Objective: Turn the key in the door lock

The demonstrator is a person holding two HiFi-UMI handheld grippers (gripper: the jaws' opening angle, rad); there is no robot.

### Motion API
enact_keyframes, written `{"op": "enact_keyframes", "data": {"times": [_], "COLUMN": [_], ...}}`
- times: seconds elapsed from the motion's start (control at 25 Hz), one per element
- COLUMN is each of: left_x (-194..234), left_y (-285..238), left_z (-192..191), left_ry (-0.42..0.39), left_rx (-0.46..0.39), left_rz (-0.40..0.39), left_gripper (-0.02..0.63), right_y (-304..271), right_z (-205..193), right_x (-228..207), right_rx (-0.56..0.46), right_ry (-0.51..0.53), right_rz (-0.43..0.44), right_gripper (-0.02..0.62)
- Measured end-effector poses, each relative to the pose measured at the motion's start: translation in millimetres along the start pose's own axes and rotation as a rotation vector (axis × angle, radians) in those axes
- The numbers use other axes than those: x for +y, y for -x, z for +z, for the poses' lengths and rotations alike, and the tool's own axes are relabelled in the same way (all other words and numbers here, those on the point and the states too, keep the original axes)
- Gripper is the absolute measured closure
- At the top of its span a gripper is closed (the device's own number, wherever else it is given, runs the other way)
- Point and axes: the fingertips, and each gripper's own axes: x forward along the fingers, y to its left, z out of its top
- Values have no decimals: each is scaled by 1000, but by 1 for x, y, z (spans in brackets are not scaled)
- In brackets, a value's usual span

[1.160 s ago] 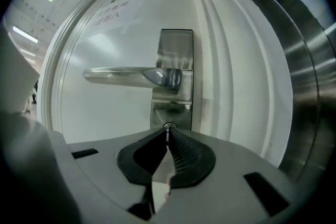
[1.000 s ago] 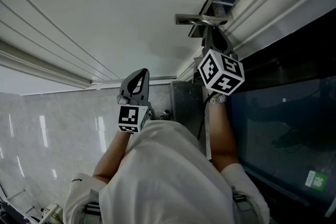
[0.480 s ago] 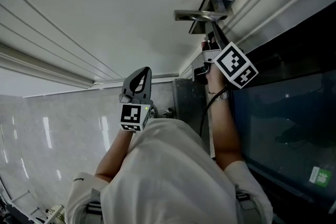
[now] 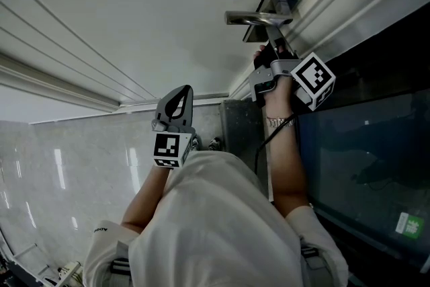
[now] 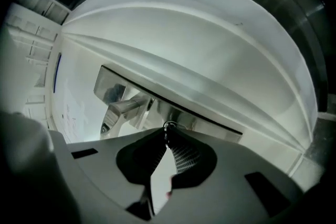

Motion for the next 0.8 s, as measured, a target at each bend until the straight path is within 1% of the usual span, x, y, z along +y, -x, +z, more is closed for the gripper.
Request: {"op": "enact_keyframes", "data": {"times": [0.16,0.28,0.6,0.8], "left_x": [2,5,13,17], "left_y": [2,4,9,12], "left_z": [0,0,1,1], "left_ry": [4,7,9,10], "left_rx": [-3,-4,-3,-3], "left_rz": [7,13,30,38], "left_gripper": [598,598,598,598], "right_y": [0,0,1,8], "right_z": [0,0,-1,-10], "right_x": [-4,-3,0,0], "right_rx": [-1,-5,16,38], "right_ry": [-124,-154,-91,9], "right_rz": [17,17,29,27], "right_gripper": [566,565,558,558]}}
